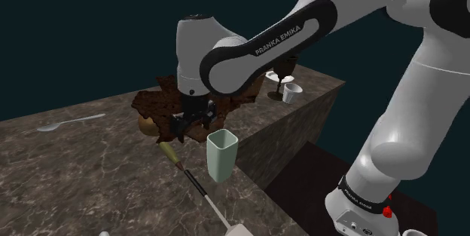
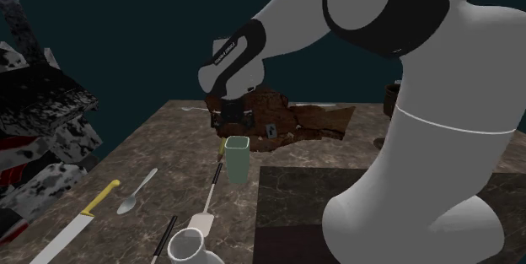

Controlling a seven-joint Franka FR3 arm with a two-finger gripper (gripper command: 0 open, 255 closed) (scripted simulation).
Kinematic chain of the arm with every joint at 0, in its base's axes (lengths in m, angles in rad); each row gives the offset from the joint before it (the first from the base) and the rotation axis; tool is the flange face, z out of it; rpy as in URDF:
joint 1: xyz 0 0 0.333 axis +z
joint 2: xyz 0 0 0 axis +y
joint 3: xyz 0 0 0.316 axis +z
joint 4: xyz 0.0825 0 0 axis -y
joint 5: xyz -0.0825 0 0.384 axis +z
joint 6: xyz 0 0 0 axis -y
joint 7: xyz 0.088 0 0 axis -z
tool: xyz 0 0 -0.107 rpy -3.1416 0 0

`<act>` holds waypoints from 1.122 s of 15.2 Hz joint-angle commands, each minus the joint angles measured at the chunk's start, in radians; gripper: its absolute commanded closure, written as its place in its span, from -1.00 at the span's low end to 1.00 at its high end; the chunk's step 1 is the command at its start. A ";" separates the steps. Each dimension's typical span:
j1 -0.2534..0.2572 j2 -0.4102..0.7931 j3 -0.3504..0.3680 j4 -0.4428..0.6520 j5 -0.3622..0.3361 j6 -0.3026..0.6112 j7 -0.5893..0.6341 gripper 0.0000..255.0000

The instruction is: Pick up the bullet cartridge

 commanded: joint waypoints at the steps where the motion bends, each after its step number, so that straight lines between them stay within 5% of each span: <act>1: 0.018 0.086 0.005 0.053 -0.069 0.017 0.080 -1.00; 6: 0.101 0.296 -0.033 0.210 -0.219 0.032 0.240 -1.00; 15: 0.124 0.362 -0.063 0.190 -0.271 0.108 0.276 -1.00; 16: 0.125 0.361 -0.062 0.190 -0.270 0.107 0.277 1.00; 17: 0.124 0.361 -0.063 0.190 -0.270 0.108 0.277 1.00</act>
